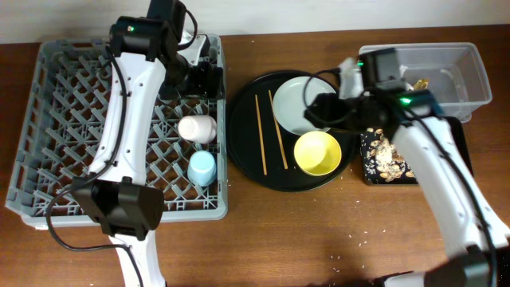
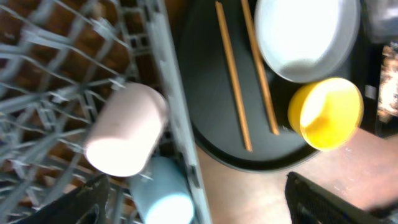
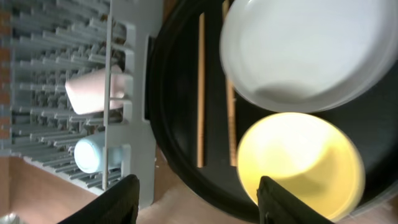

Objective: Sort waste into correct bins and load items into the dishwasher rack
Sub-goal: 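Reach the left gripper over to the yellow bowl on the black tray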

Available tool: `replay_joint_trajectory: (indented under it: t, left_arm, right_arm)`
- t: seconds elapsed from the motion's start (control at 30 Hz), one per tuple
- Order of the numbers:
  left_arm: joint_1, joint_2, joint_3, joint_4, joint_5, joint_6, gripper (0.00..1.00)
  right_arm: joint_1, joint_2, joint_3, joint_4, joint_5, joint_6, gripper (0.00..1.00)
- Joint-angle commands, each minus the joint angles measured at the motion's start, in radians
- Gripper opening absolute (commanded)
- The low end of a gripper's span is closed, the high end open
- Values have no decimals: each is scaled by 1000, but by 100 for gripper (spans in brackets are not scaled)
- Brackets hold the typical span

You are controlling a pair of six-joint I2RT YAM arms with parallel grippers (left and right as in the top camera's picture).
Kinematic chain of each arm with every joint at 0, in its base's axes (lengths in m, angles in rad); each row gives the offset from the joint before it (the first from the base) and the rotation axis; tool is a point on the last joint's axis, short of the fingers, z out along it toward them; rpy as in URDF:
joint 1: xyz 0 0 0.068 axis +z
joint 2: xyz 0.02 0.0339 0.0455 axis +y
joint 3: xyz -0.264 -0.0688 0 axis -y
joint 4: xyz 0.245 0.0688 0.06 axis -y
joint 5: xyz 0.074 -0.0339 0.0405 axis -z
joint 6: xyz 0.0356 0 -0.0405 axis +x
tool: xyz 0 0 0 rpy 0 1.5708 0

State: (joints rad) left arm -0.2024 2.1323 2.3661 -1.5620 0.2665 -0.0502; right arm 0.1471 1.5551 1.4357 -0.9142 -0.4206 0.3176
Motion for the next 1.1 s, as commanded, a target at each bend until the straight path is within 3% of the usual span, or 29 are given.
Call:
replay_joint_trajectory:
  t: [0.0,0.17,0.3,0.5,0.67,0.83,1.07]
  left_arm:
    - [-48,5,-5,-47,78,28,82]
    - [-139,6,-54,-21,79,19,79]
    - [-218,7,-145,88,79,-39,78]
    - [-327,7,-423,488,83,-267,57]
    - [-417,13,-546,708,72,-302,55]
    - [-474,33,-568,720,-110,-431,55]
    - [-478,77,-568,732,-110,-455,55]
  right_arm:
    - [-50,-110,32,-87,124,-22,62]
    - [-92,-123,31,-173,175,-22,66]
    - [-109,-112,31,-184,175,-22,66]
    - [-135,-111,31,-190,175,-22,66]
    - [-135,-111,31,-200,175,-23,67]
    - [-135,-111,31,-216,178,-23,67]
    - [-135,-111,31,-231,209,-23,67]
